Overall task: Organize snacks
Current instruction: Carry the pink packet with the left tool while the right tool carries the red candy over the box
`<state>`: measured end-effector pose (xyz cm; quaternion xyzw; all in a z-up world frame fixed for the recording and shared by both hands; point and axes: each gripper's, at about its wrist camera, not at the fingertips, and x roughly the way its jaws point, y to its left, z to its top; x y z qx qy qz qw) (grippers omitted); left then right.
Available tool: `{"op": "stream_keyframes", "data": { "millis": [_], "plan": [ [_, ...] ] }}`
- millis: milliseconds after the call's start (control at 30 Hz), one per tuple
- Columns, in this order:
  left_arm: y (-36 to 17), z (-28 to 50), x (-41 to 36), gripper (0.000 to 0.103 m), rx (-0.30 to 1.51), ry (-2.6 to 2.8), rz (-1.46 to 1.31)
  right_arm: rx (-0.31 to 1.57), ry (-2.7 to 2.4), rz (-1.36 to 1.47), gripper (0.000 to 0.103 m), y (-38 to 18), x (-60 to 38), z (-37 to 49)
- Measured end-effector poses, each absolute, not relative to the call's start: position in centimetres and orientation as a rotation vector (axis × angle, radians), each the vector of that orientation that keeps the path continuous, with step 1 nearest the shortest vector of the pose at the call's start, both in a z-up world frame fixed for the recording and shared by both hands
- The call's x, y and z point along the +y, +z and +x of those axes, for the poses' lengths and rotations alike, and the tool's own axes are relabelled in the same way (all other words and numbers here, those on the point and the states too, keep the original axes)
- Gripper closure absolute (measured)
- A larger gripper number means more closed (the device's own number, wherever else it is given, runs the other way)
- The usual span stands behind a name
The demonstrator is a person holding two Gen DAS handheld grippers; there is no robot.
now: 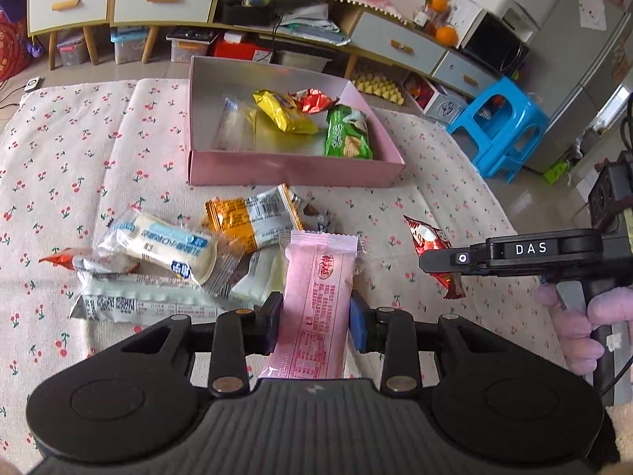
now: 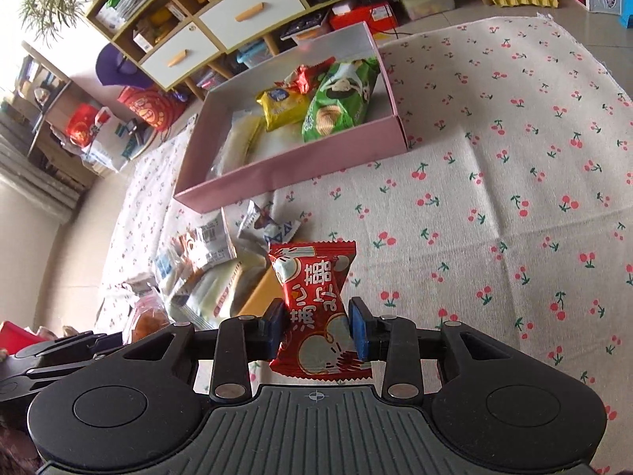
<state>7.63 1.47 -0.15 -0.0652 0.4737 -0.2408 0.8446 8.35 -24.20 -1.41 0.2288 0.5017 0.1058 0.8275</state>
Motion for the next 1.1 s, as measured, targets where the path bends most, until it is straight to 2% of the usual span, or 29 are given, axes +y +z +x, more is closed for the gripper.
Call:
{"op": "stream_keyframes", "data": {
  "millis": [467, 733, 967, 1100],
  "plan": [
    [1.1, 14.7, -0.1, 0.072, 0.972, -0.363, -0.209, 0.999, 0.127, 0.625, 0.069, 0.1, -25.6, 13.7],
    [1.7, 18.1, 0.7, 0.071, 0.853, -0.312, -0.211, 0.908, 0.114, 0.647, 0.069, 0.8, -25.2, 17.3],
    [0.2, 20.3, -0.3, 0.071, 0.836, -0.323, -0.241, 0.821, 0.167, 0.748, 0.069, -0.8, -24.1, 19.8],
    [-0.4, 21.0, -1.2, 0.071, 0.840, -0.350, -0.256, 0.843, 0.153, 0.745, 0.069, -2.2, -23.5, 21.1]
  ]
}}
